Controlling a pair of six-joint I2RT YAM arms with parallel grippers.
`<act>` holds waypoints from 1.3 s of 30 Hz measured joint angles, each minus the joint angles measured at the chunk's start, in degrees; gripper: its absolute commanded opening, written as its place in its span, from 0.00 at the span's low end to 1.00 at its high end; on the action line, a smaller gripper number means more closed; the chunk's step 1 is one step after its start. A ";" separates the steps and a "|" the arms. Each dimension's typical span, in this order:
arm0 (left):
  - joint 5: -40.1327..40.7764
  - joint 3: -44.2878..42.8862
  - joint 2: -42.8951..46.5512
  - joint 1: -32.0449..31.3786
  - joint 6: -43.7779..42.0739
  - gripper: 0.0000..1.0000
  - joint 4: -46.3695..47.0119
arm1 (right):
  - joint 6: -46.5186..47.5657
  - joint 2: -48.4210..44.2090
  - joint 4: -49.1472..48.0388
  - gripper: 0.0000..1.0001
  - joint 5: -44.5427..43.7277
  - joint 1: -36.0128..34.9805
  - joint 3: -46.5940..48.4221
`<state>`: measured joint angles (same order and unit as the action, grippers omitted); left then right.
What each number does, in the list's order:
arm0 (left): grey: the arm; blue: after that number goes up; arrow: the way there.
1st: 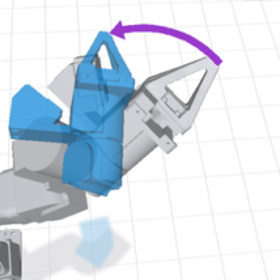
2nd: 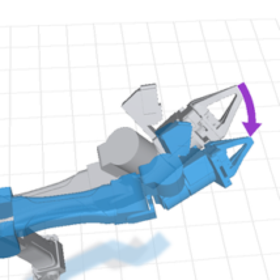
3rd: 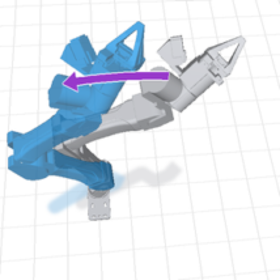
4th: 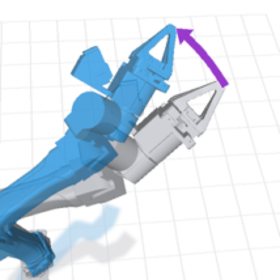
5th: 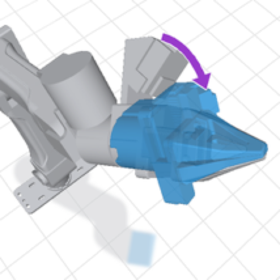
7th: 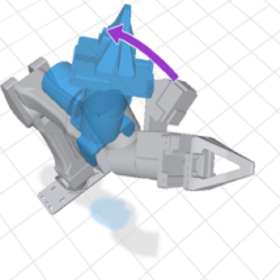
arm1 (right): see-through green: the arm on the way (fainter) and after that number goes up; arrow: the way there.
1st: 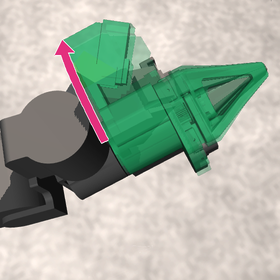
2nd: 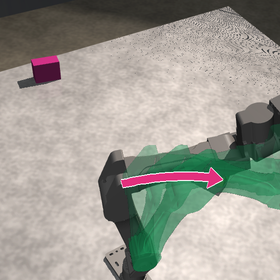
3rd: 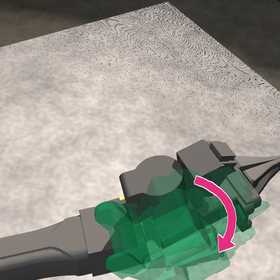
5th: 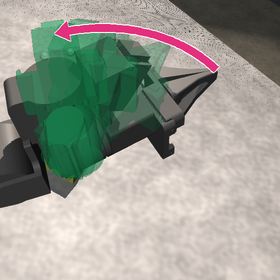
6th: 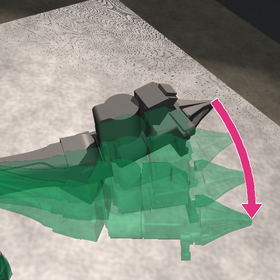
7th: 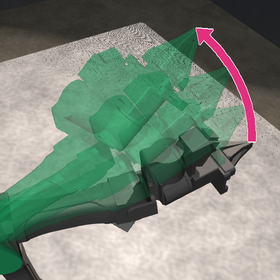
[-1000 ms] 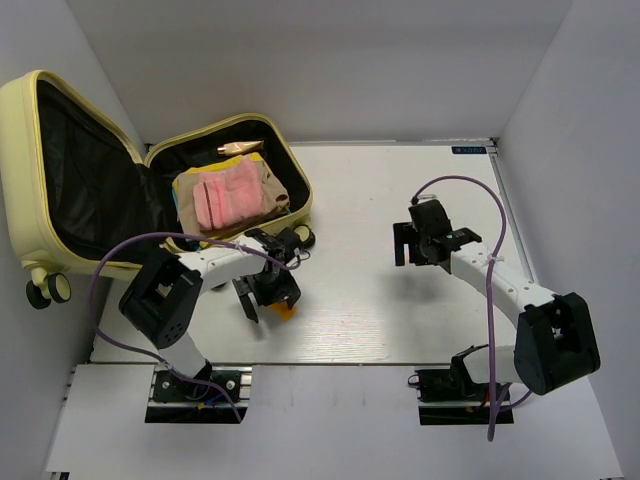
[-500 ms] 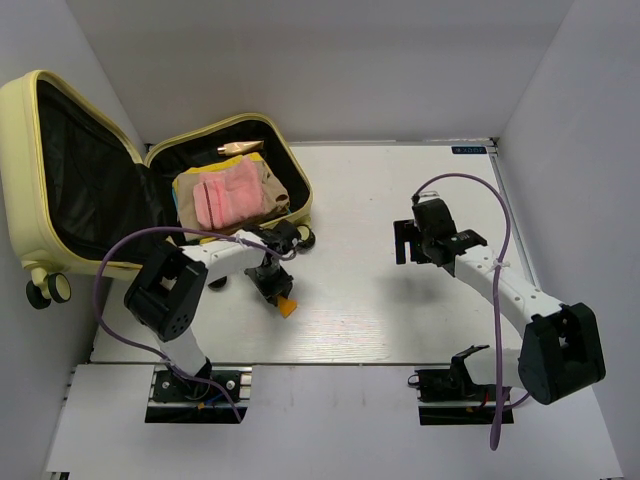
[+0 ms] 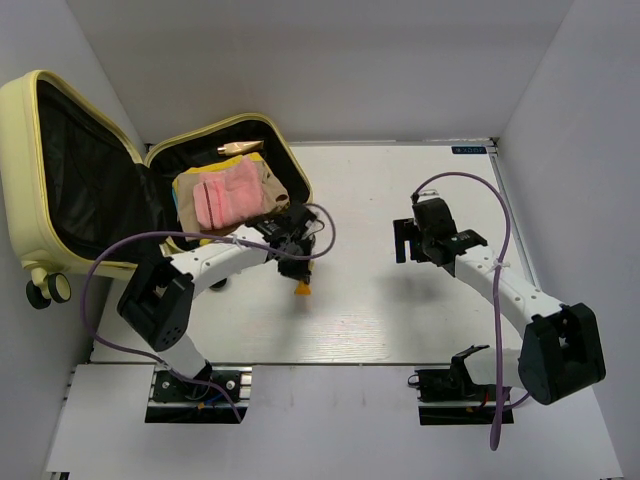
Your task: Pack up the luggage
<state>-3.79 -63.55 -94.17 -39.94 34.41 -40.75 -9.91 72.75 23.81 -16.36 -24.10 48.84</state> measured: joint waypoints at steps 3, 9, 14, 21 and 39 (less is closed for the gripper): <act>3.72 -6.88 0.68 -1.92 -15.37 0.00 1.05 | 0.15 -0.31 -0.07 0.90 -0.28 0.04 0.00; 18.34 -25.66 -5.20 3.56 -43.43 0.00 3.63 | 1.16 -2.10 -0.42 0.90 -2.38 0.11 0.00; 25.29 -42.10 -17.94 16.22 -56.78 0.00 6.88 | 1.31 -2.56 -0.46 0.90 -3.52 0.15 0.00; 29.77 -44.26 -25.83 28.13 -69.31 1.00 18.01 | 1.22 -1.22 0.09 0.90 -4.94 0.22 0.70; 16.81 -20.81 -1.07 10.97 -62.82 0.90 8.96 | 1.55 1.55 0.52 0.90 -0.74 0.35 2.82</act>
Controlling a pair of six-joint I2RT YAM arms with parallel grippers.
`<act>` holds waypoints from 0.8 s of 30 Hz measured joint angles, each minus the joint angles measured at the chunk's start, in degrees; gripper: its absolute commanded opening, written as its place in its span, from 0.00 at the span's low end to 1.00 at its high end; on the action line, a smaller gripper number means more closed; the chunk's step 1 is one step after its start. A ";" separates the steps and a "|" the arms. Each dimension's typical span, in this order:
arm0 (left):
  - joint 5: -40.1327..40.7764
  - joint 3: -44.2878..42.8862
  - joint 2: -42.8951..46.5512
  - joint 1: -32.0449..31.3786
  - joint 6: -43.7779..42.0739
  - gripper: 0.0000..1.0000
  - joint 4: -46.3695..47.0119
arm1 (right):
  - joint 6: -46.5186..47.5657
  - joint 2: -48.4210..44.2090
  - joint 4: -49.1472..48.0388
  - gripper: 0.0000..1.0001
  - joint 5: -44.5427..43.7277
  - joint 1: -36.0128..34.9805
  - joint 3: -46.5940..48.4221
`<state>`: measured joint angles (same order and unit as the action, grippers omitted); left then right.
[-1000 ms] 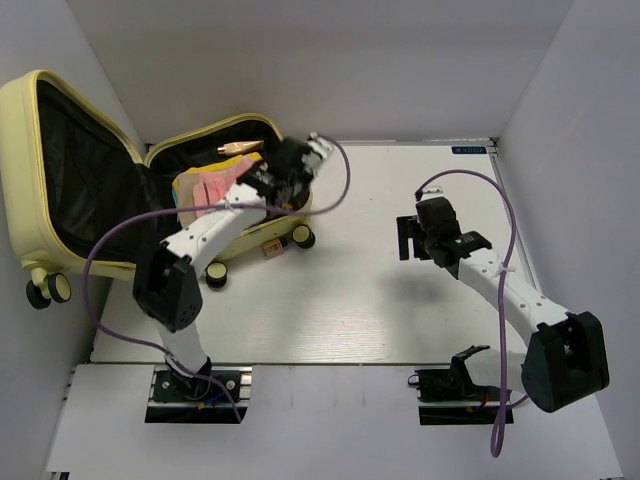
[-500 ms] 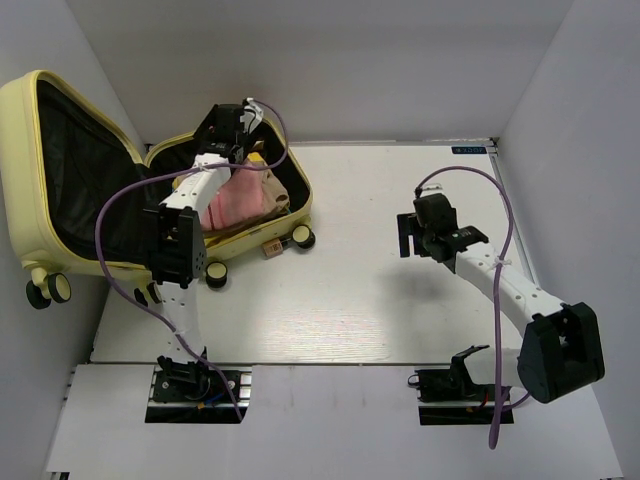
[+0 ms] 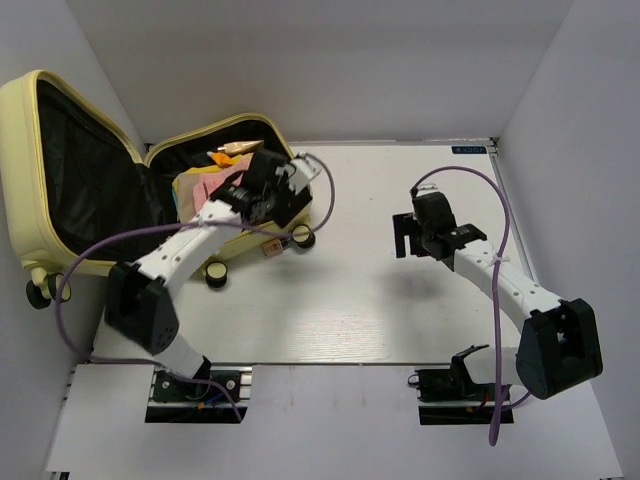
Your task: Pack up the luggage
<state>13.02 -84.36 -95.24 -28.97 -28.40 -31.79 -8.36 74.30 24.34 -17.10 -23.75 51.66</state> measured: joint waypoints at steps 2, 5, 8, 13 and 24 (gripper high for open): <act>-6.97 7.19 6.32 -1.07 3.91 0.90 -1.62 | -0.04 0.00 -0.02 0.90 0.63 0.00 -0.13; -9.60 18.18 12.79 -1.66 7.13 0.90 -1.16 | -0.15 0.00 -0.11 0.90 1.38 0.00 -0.46; -8.52 26.60 13.70 -4.20 8.66 0.88 0.68 | -0.26 0.00 -0.07 0.90 2.47 0.02 -0.55; -8.48 29.46 9.35 -5.90 10.58 0.80 2.97 | -0.28 0.02 -0.07 0.90 3.80 0.02 -0.55; 3.69 36.83 6.03 -8.87 7.89 0.80 23.02 | -0.26 0.13 0.00 0.90 4.46 0.02 -0.55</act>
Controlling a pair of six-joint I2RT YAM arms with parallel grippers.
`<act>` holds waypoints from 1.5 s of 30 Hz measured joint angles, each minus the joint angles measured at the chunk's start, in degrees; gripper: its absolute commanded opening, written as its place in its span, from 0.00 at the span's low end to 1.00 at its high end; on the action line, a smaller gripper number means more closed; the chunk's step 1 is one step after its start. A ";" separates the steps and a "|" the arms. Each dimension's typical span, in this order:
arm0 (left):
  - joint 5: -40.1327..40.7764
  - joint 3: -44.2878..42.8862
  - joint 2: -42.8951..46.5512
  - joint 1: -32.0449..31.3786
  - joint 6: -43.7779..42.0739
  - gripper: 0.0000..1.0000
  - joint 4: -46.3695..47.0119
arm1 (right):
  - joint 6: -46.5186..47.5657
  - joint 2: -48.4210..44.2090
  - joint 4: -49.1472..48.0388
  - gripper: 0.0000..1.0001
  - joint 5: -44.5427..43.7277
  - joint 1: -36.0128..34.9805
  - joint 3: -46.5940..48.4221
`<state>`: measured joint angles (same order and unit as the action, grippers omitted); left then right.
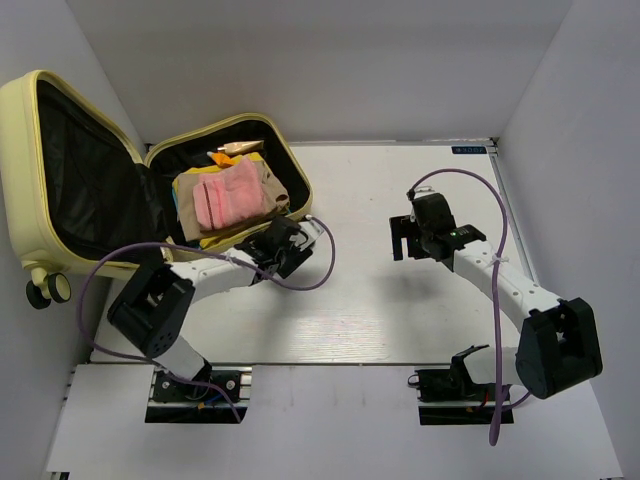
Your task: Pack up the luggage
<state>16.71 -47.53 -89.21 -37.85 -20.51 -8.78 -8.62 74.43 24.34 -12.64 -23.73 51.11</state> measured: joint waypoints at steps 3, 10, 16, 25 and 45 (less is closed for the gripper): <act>4.74 -0.24 -4.66 -1.01 -2.32 0.79 4.83 | 0.02 0.15 0.04 0.90 0.20 0.00 0.00; 12.33 -2.80 -10.62 -2.71 -4.37 0.73 8.48 | 0.07 0.55 1.01 0.90 0.17 0.00 0.00; 15.56 -6.67 -14.43 -2.54 -2.08 0.65 6.25 | 0.07 0.61 1.29 0.90 0.17 0.00 0.00; 11.26 -12.04 -14.40 2.10 10.14 0.60 -9.40 | 0.04 0.55 1.25 0.90 0.22 0.00 0.00; 2.60 -10.71 -9.66 4.15 17.62 0.94 -15.89 | -0.22 -1.77 0.44 0.90 1.90 0.00 -0.44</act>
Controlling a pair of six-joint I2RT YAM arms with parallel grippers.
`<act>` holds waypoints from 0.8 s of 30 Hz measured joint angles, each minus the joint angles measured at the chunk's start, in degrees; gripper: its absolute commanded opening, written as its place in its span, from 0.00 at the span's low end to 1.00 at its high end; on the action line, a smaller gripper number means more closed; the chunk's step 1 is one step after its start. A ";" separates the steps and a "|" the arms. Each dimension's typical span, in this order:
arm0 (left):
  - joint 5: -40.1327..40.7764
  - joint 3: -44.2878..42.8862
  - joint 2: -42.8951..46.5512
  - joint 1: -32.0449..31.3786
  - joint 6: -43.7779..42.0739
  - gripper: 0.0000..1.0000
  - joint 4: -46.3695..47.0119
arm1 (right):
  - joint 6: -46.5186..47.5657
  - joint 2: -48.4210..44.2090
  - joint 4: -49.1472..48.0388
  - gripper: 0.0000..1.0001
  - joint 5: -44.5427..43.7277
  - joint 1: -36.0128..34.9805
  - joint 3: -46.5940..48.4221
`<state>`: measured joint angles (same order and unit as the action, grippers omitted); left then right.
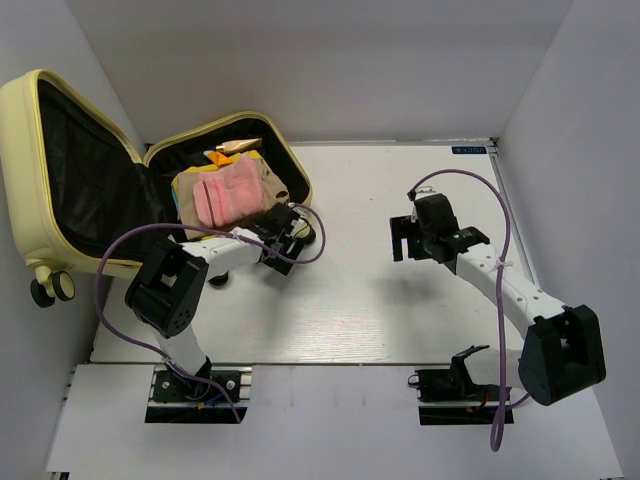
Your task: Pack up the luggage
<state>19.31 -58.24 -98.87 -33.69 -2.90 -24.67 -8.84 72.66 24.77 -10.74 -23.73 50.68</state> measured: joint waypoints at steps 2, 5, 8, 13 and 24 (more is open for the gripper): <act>-2.32 0.00 0.02 0.74 0.09 0.90 0.44 | 0.00 -0.35 -0.28 0.90 -0.02 -0.02 -0.04; -5.40 -0.37 -0.46 1.64 0.74 0.86 0.66 | 0.00 -1.09 -0.94 0.90 -0.04 -0.02 -0.66; -6.56 -2.23 -2.12 1.92 1.55 0.81 0.68 | 0.02 -1.38 -0.94 0.90 -0.07 -0.02 -0.90; -6.93 -4.61 -4.33 2.32 2.36 0.81 1.60 | 0.02 -1.38 -1.11 0.90 -0.17 0.00 -0.90; -7.41 -5.70 -5.90 2.45 4.04 0.13 2.40 | 0.00 -1.38 -1.31 0.90 -0.20 0.00 -0.90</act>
<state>11.90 -63.94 -104.77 -31.24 1.15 -22.26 -8.84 71.29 23.46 -10.94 -23.73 49.78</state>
